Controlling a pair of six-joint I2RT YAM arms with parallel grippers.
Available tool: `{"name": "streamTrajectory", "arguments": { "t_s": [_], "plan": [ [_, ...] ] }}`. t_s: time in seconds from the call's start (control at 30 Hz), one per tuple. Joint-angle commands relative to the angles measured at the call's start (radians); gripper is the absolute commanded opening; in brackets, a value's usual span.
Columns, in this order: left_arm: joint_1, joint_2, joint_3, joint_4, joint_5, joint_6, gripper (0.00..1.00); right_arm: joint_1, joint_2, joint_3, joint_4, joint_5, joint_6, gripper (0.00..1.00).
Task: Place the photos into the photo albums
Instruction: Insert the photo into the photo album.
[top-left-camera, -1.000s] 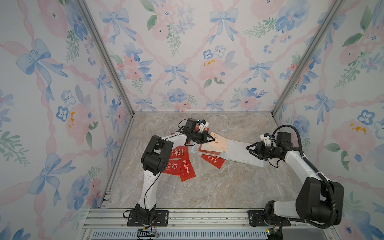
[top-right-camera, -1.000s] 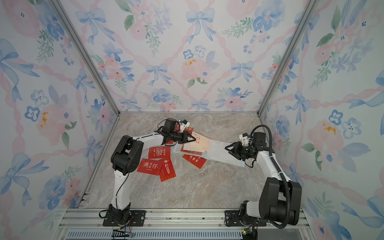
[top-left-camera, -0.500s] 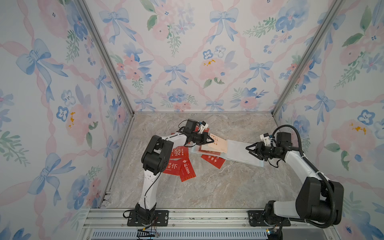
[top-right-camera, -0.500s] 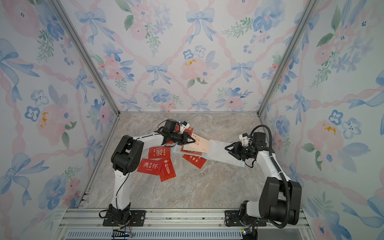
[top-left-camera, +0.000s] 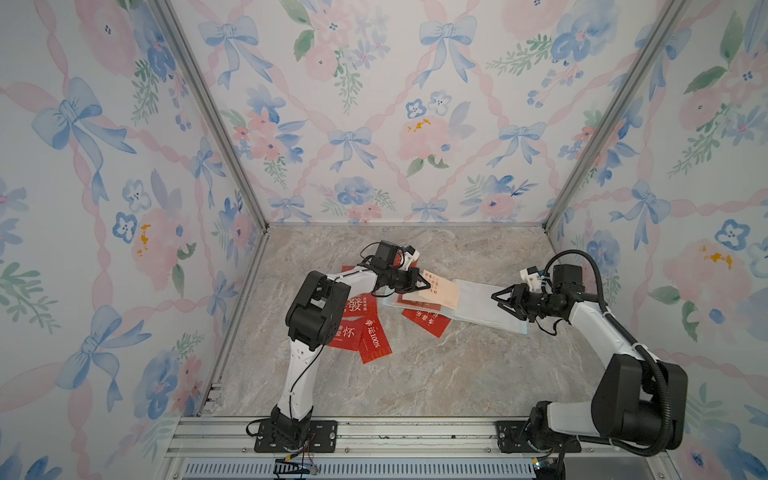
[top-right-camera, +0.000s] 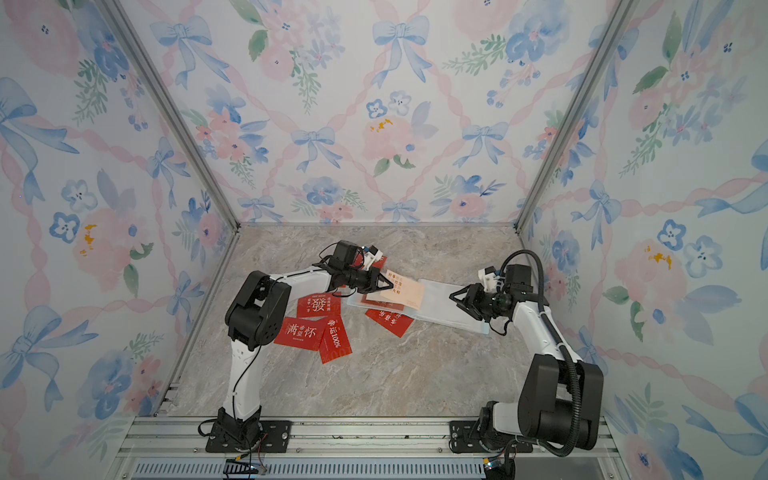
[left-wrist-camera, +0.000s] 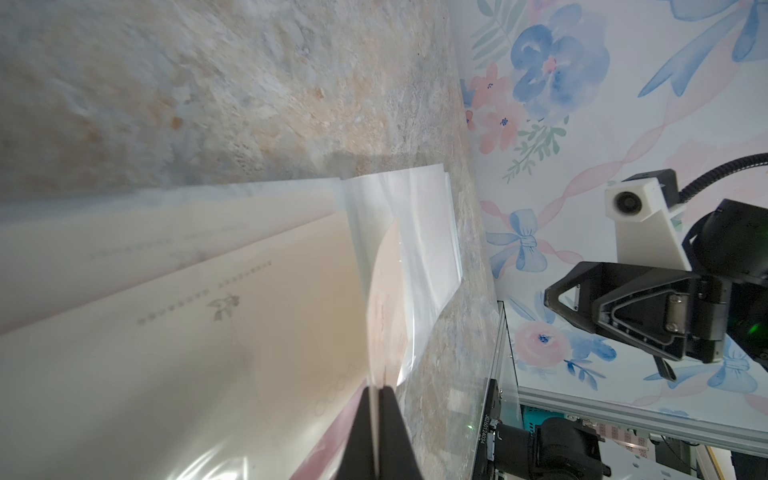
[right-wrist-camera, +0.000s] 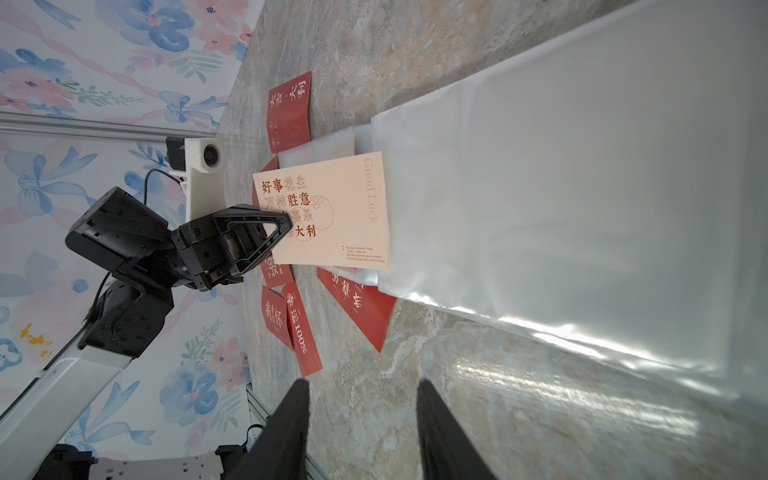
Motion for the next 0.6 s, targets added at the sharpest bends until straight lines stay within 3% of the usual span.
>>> {"name": "streamTrajectory", "arguments": {
  "t_s": [0.0,0.57],
  "plan": [
    [-0.006,0.026,0.008,-0.029,-0.029,-0.013,0.00,-0.009,-0.004,-0.012,-0.021,-0.012,-0.016,0.43],
    [-0.016,-0.054,-0.076,-0.044,-0.140,-0.038,0.00,-0.010,-0.004,-0.012,-0.023,-0.010,-0.019,0.43]
  ]
}}
